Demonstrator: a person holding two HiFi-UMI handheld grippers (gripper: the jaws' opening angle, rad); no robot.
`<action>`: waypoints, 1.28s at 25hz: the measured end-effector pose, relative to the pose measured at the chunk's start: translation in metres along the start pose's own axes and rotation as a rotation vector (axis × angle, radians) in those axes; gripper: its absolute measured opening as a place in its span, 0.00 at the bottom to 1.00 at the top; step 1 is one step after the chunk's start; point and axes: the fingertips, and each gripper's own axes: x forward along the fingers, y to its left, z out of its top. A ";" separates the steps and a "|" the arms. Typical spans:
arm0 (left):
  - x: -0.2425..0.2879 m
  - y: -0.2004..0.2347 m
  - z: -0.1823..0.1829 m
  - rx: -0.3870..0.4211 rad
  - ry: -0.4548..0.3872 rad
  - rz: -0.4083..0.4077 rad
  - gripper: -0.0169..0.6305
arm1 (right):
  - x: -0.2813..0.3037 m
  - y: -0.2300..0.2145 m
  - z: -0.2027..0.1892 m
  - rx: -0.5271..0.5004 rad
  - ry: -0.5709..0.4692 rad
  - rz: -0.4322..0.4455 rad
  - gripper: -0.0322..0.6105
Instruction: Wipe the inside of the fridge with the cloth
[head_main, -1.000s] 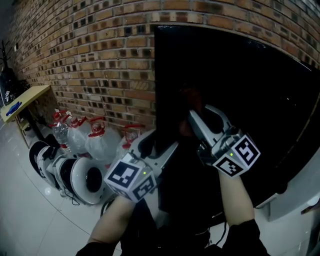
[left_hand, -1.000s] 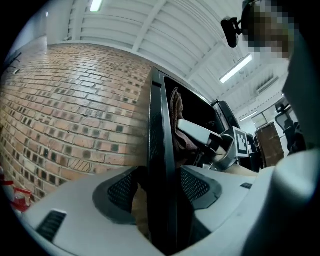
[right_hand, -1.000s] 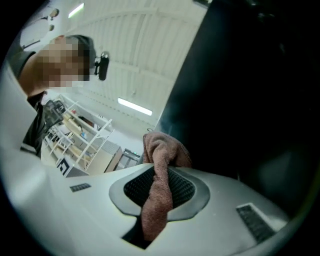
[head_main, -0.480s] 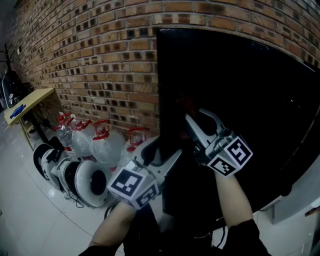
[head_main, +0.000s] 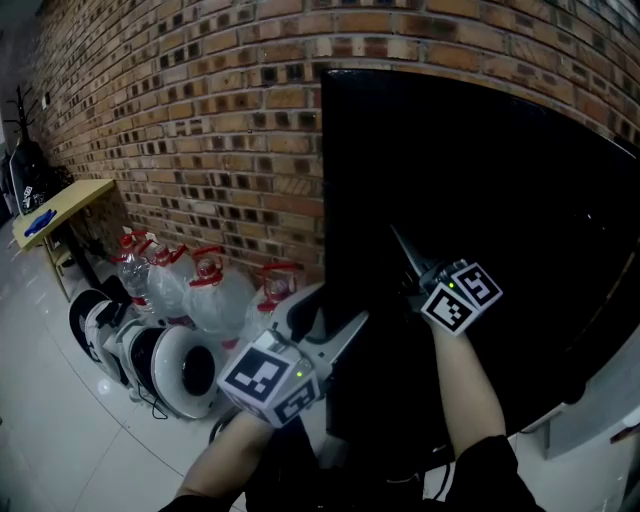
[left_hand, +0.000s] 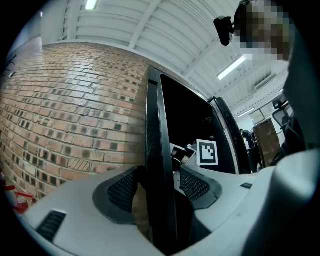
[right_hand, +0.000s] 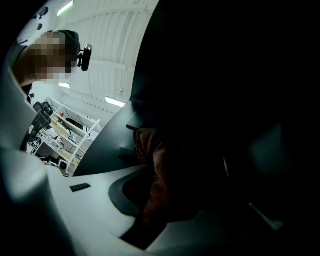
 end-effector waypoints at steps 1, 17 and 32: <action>0.000 0.000 -0.001 0.000 0.002 -0.004 0.45 | 0.001 -0.004 -0.002 0.002 0.002 -0.005 0.16; 0.006 0.007 -0.002 -0.005 0.029 -0.027 0.41 | 0.029 -0.087 -0.039 -0.060 0.141 -0.163 0.16; 0.007 0.006 -0.004 -0.037 0.013 -0.025 0.41 | 0.035 -0.138 -0.064 -0.058 0.186 -0.247 0.16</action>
